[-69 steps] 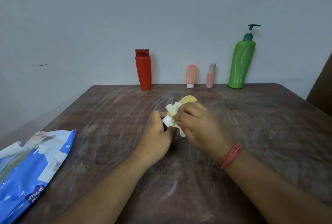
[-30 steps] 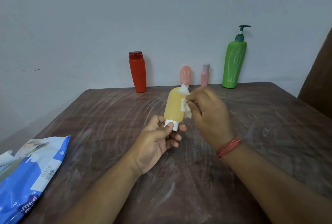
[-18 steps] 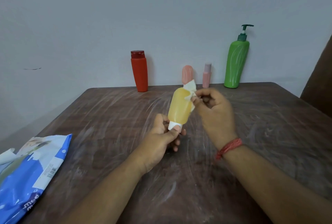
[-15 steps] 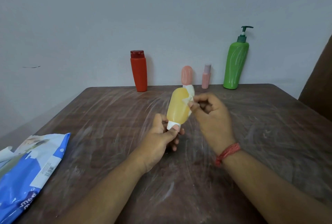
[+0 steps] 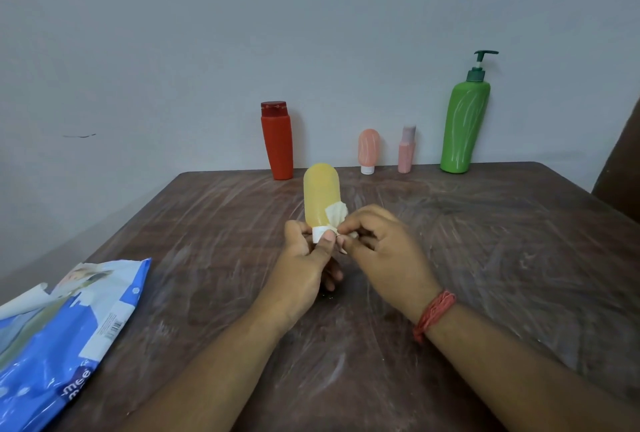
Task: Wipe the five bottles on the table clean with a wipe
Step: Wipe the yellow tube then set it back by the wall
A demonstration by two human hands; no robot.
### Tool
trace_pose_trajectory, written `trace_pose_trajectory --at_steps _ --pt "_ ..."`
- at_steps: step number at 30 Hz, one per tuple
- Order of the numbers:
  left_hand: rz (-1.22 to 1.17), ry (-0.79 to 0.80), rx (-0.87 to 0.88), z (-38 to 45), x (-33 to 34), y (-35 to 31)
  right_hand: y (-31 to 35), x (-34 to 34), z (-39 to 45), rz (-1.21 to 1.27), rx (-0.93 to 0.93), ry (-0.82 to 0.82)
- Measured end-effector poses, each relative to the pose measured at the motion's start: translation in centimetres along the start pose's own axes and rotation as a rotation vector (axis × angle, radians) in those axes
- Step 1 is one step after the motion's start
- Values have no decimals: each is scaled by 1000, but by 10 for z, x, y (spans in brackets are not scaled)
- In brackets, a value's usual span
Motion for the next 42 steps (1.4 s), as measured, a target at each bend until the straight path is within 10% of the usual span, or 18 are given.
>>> trace_pose_trajectory --at_steps 12,20,27,33,42 --pt "318 197 26 -6 16 -4 -19 -34 16 345 218 -328" --pt "524 239 103 -7 17 -8 -5 -55 23 -518 -294 -191" --pt "604 164 189 -6 13 -13 21 -22 7 -672 -614 16" --pt "647 124 200 -7 11 -11 -3 -59 26 -694 -339 -133" --pt "460 89 149 -11 9 -18 7 -44 21 -693 -454 -44"
Point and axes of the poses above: each hand's wrist, its own z-axis towards the middle knuckle, its own x-axis out of the palm, y = z × x, the point moved 4 cm from there along z, towards the middle knuckle, and after that the axes turned 7 degrees about -z, right-handed, at the moved point
